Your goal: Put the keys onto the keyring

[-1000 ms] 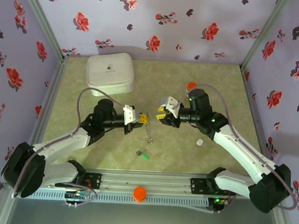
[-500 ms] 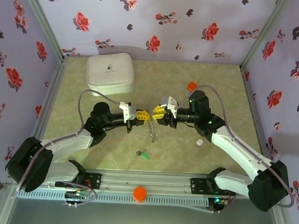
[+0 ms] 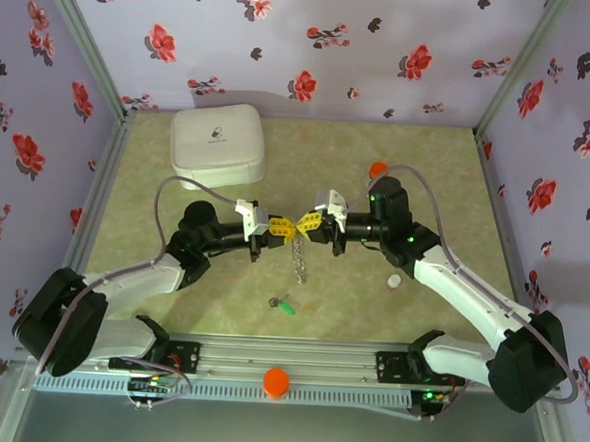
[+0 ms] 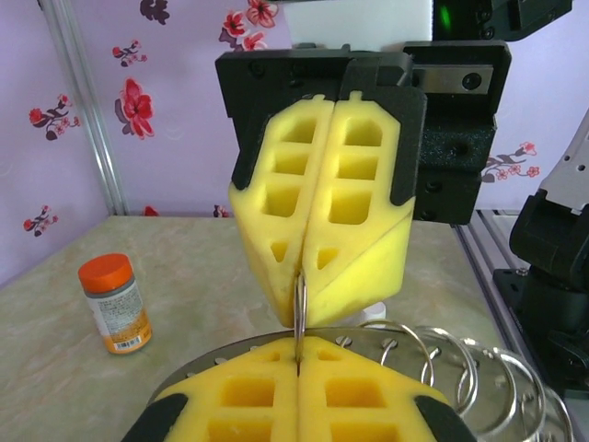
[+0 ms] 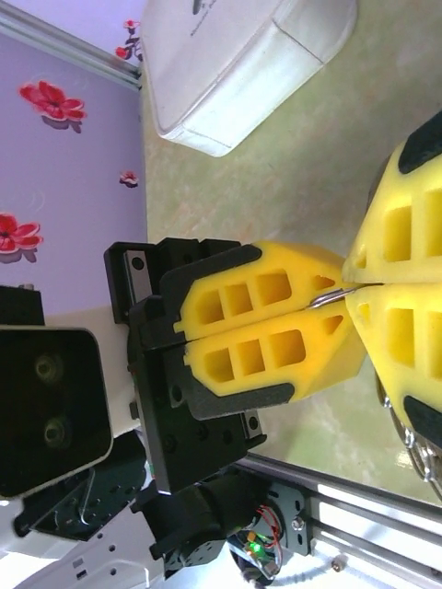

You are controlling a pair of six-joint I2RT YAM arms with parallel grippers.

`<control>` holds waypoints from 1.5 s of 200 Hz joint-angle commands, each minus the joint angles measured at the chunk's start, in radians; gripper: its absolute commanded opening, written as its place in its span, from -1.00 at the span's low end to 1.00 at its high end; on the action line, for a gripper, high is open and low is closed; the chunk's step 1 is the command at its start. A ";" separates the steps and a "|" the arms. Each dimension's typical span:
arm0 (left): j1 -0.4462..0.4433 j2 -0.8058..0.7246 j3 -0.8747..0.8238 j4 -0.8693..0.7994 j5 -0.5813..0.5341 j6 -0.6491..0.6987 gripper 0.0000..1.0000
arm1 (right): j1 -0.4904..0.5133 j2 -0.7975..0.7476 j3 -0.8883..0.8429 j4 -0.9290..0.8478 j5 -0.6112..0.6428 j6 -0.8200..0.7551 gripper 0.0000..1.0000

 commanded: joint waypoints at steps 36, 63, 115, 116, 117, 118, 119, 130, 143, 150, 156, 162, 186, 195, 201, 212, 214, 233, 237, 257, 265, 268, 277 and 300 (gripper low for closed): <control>-0.008 -0.125 0.081 -0.424 -0.141 0.267 -0.05 | 0.043 0.021 0.168 -0.336 0.184 -0.181 -1.00; -0.037 -0.139 0.162 -0.702 -0.208 0.424 -0.17 | 0.105 0.056 0.275 -0.555 0.365 -0.298 -1.00; -0.062 -0.118 0.194 -0.728 -0.225 0.467 -0.38 | 0.169 0.095 0.352 -0.646 0.484 -0.351 -1.00; -0.062 -0.118 0.195 -0.728 -0.223 0.467 -0.39 | 0.170 0.096 0.352 -0.647 0.484 -0.351 -1.00; -0.061 -0.119 0.194 -0.728 -0.221 0.467 -0.39 | 0.170 0.096 0.354 -0.647 0.485 -0.351 -1.00; -0.062 -0.119 0.194 -0.728 -0.219 0.466 -0.39 | 0.171 0.097 0.354 -0.648 0.486 -0.352 -1.00; -0.062 -0.118 0.194 -0.728 -0.218 0.466 -0.39 | 0.171 0.097 0.354 -0.649 0.486 -0.352 -1.00; -0.064 -0.119 0.195 -0.719 -0.205 0.460 -0.40 | 0.175 0.103 0.358 -0.647 0.483 -0.353 -1.00; -0.066 -0.118 0.184 -0.683 -0.193 0.443 -0.40 | 0.181 0.105 0.357 -0.629 0.469 -0.349 -1.00; -0.066 -0.117 0.178 -0.661 -0.187 0.433 -0.40 | 0.185 0.108 0.358 -0.624 0.463 -0.349 -1.00; -0.066 -0.115 0.176 -0.651 -0.184 0.429 -0.40 | 0.191 0.111 0.360 -0.621 0.462 -0.347 -1.00; -0.066 -0.111 0.178 -0.648 -0.179 0.424 -0.40 | 0.196 0.115 0.363 -0.618 0.462 -0.347 -1.00; -0.067 -0.100 0.182 -0.643 -0.162 0.414 -0.46 | 0.208 0.124 0.369 -0.607 0.464 -0.343 -1.00; -0.069 -0.098 0.180 -0.639 -0.160 0.415 -0.50 | 0.211 0.125 0.368 -0.602 0.464 -0.341 -1.00; -0.069 -0.099 0.181 -0.638 -0.160 0.414 -0.52 | 0.213 0.125 0.367 -0.598 0.463 -0.339 -1.00; -0.069 -0.099 0.179 -0.638 -0.158 0.415 -0.60 | 0.216 0.127 0.364 -0.595 0.463 -0.339 -1.00; -0.069 -0.098 0.179 -0.638 -0.158 0.415 -0.61 | 0.216 0.127 0.365 -0.595 0.463 -0.338 -1.00; -0.069 -0.101 0.179 -0.642 -0.154 0.412 -0.77 | 0.219 0.127 0.363 -0.589 0.463 -0.337 -1.00; -0.069 -0.101 0.177 -0.642 -0.152 0.412 -0.79 | 0.220 0.127 0.362 -0.587 0.463 -0.336 -1.00; -0.070 -0.102 0.173 -0.641 -0.148 0.421 -0.97 | 0.220 0.125 0.355 -0.561 0.466 -0.311 -1.00; -0.069 -0.106 0.169 -0.639 -0.149 0.425 -1.00 | 0.221 0.119 0.349 -0.540 0.474 -0.294 -1.00; -0.069 -0.107 0.167 -0.637 -0.149 0.427 -1.00 | 0.221 0.116 0.346 -0.529 0.479 -0.284 -1.00; -0.068 -0.114 0.153 -0.614 -0.157 0.427 -1.00 | 0.215 0.097 0.322 -0.479 0.500 -0.245 -0.92; -0.069 -0.134 0.056 -0.398 -0.213 0.373 -1.00 | 0.149 0.001 0.204 -0.304 0.463 -0.147 -0.44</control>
